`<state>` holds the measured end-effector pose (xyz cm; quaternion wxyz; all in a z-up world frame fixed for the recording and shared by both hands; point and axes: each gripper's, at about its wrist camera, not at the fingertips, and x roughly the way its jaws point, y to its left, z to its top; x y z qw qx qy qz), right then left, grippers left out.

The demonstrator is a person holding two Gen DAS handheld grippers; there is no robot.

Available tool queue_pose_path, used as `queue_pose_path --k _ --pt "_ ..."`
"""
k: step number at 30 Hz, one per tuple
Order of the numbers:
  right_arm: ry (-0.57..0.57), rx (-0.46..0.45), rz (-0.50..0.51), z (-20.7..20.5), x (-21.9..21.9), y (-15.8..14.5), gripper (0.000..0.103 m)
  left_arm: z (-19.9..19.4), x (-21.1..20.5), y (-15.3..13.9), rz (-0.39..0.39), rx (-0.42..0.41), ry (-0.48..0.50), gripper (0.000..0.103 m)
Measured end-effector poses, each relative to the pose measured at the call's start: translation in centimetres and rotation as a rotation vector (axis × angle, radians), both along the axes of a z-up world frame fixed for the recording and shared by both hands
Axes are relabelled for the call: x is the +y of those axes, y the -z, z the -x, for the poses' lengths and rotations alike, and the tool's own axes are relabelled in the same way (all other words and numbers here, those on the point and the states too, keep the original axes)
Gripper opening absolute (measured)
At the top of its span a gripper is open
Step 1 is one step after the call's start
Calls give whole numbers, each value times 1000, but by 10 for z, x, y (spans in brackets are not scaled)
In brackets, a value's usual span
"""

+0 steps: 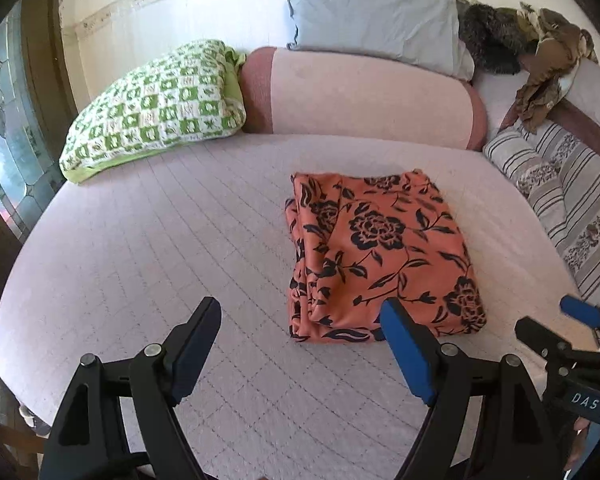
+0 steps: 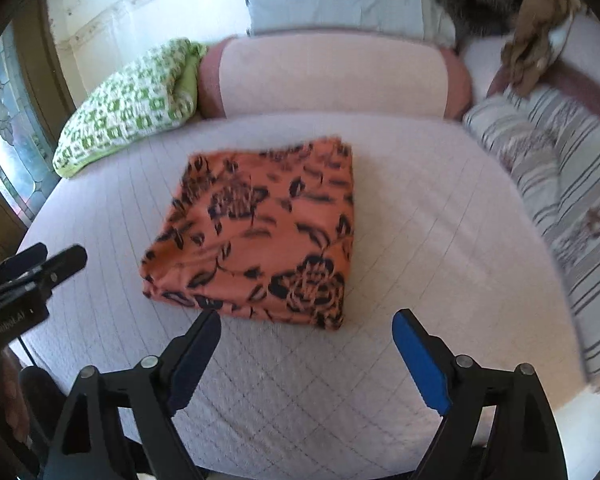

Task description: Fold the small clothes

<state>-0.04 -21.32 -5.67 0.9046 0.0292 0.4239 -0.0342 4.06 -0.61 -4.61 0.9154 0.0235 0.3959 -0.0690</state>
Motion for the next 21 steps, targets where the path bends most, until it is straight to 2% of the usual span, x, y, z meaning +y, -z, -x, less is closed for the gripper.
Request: queue_pose_path --k 6,8,13,17,21 --pt "-10 -36 38 4 5 -21 91 8 -4 -15 22 -19 19 88" --pt "-20 -39 43 3 7 -22 91 9 -7 -18 39 -17 32 88" --pt "-25 -38 66 1 10 -22 91 10 -16 -23 -6 -35 32 92" --pt "-27 -36 63 -2 10 -23 91 8 -17 -26 30 -32 52 93" --pt "-38 -32 65 -5 12 -22 91 3 -19 -24 20 -37 43 100"
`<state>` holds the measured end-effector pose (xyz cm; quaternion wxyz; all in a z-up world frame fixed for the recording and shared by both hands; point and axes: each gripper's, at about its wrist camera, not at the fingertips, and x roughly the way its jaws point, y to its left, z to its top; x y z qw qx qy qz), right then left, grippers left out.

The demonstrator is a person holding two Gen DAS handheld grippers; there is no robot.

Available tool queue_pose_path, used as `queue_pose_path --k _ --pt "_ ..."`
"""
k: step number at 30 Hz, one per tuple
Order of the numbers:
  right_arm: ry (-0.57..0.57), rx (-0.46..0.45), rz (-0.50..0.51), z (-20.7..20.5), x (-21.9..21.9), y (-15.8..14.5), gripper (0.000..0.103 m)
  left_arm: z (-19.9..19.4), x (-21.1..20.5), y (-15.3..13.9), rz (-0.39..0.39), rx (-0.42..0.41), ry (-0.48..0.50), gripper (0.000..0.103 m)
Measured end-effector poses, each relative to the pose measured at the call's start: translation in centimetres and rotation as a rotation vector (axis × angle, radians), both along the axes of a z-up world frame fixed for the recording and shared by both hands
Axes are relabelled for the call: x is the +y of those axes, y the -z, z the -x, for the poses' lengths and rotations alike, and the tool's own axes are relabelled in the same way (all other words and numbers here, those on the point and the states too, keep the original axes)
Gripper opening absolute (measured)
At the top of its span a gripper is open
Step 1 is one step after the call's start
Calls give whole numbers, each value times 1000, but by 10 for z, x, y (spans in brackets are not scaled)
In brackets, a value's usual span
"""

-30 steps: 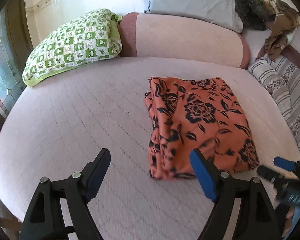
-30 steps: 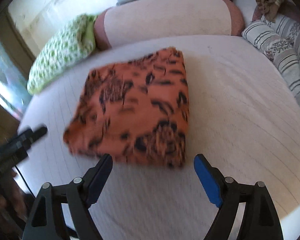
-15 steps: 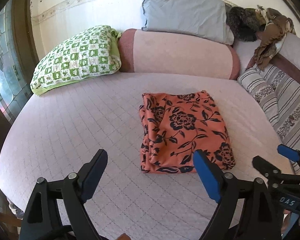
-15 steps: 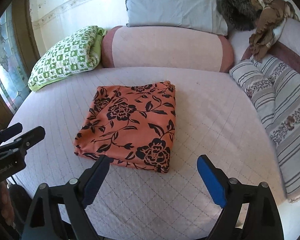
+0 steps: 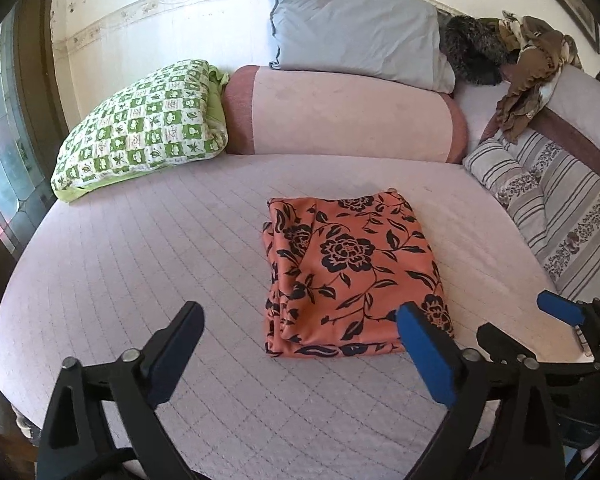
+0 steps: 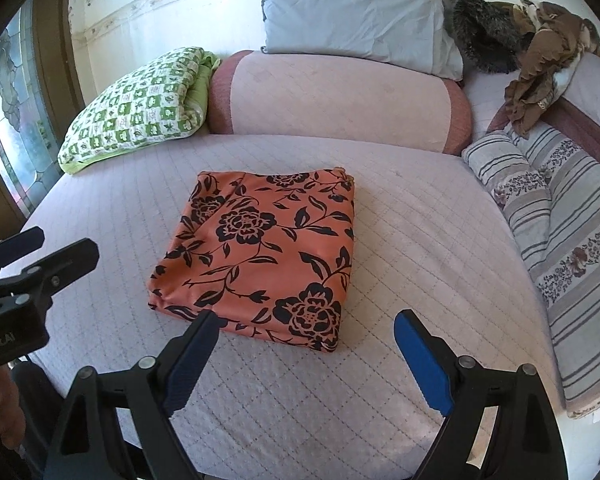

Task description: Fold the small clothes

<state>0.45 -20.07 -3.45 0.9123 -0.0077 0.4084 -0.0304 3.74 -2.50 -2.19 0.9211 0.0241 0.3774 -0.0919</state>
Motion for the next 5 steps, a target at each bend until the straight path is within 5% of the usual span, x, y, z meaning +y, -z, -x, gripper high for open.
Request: queue_pose_path --k 5 --pt "1 5 -4 -6 0 2 91 -9 -2 3 -7 3 -9 100"
